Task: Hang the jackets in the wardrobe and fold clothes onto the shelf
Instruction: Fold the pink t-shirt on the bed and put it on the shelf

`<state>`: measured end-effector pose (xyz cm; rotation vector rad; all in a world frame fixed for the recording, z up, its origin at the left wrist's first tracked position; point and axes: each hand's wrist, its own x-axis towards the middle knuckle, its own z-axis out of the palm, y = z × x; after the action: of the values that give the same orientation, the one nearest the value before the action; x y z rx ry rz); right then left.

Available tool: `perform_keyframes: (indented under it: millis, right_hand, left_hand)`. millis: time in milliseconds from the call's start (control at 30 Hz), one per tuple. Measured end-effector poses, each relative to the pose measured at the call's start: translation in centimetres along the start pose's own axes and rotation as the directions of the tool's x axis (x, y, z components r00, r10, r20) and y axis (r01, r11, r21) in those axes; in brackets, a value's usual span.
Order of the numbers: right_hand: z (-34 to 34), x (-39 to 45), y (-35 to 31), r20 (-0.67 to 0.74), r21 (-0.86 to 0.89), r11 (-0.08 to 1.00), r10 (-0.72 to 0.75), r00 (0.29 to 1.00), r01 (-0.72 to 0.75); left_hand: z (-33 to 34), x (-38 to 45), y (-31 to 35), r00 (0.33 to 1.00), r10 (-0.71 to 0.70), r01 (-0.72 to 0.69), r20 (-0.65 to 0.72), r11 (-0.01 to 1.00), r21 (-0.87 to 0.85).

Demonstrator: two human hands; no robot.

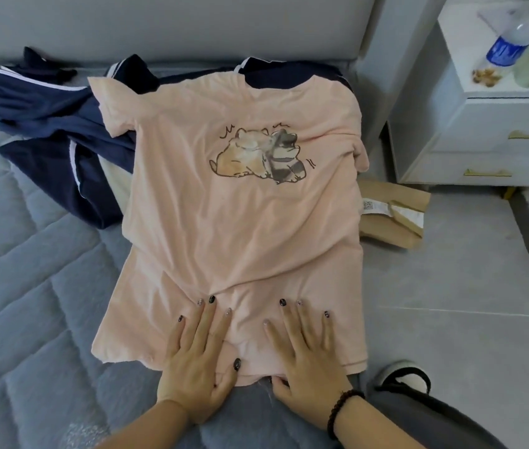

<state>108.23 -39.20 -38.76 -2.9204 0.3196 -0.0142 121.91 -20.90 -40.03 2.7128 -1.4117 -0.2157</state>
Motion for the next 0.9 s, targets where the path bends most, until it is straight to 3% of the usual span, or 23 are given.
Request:
perform_keyframes:
  millis: [133,233,300,367,433,533,733,900]
  right_hand:
    - [1.0,-0.2,0.4,-0.132,0.002,0.998,-0.058,0.990,0.059]
    - [1.5,-0.2,0.4,-0.368,0.042,0.997,-0.042,0.929,0.062]
    - [1.7,-0.7,0.9,-0.499,0.099,0.995,0.037,0.866,0.015]
    - [1.7,-1.4,1.1,-0.563,0.177,0.975,0.213,0.798,-0.135]
    - [1.3,-2.4,1.4,-0.541,0.293,0.912,0.406,0.736,-0.287]
    - [-0.3,-3.6,1.5,-0.361,0.415,0.822,0.542,0.758,-0.390]
    - [-1.2,-8.1,0.1,-0.315,0.231,0.885,0.461,0.830,-0.405]
    - [-1.5,-9.1,0.3,-0.257,0.207,0.873,0.485,0.836,-0.442]
  left_hand:
    - [0.3,0.0,-0.1,1.000,0.012,-0.013,-0.019,1.000,-0.018]
    - [0.2,0.1,-0.1,0.999,0.020,-0.022,-0.041,0.999,-0.050]
    - [0.1,0.0,0.2,0.997,0.029,-0.034,-0.073,0.997,-0.074]
    - [0.0,-0.2,-0.1,0.993,0.041,-0.051,-0.108,0.995,-0.084]
    - [-0.5,-0.5,0.0,0.990,0.067,-0.075,-0.123,0.995,-0.064]
    - [-1.6,-1.0,1.0,0.982,0.156,-0.156,-0.111,0.988,0.011]
    - [-4.3,-1.7,1.8,0.952,0.306,-0.296,-0.024,0.936,0.191]
    - [-5.1,-3.1,-2.7,0.970,0.235,-0.205,-0.059,0.925,0.321]
